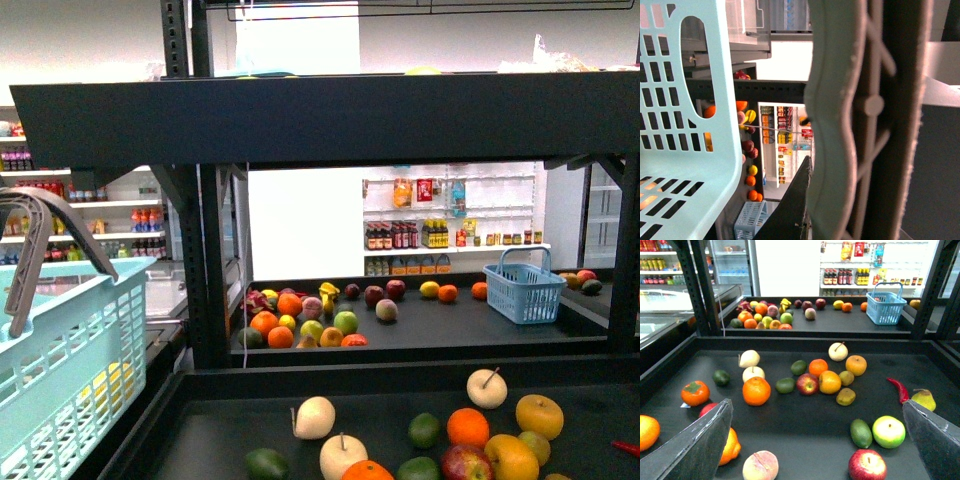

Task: Pick lemon from shelf

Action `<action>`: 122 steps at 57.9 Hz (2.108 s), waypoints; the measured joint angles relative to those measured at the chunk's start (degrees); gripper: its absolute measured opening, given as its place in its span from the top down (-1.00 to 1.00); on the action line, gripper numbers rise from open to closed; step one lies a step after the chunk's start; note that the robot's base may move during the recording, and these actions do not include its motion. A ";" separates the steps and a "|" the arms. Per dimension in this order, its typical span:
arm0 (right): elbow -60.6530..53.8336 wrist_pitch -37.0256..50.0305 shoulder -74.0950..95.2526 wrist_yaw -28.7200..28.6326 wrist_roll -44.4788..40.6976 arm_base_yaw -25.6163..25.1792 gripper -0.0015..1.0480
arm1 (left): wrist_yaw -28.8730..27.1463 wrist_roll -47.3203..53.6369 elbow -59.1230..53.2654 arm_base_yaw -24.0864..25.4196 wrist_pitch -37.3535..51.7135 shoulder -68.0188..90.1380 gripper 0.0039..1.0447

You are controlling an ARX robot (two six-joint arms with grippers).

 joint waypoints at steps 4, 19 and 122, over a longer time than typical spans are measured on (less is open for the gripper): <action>0.00 0.00 -0.02 0.00 0.00 0.00 -0.95 | 0.79 0.07 0.00 0.81 0.17 0.77 0.81; 0.00 0.00 -0.02 0.00 0.00 0.00 -0.95 | 4.15 0.68 0.15 3.34 1.90 2.08 0.81; 0.00 0.00 -0.02 0.00 0.00 0.00 -0.95 | 4.96 11.43 -9.53 8.90 0.07 -4.24 -0.86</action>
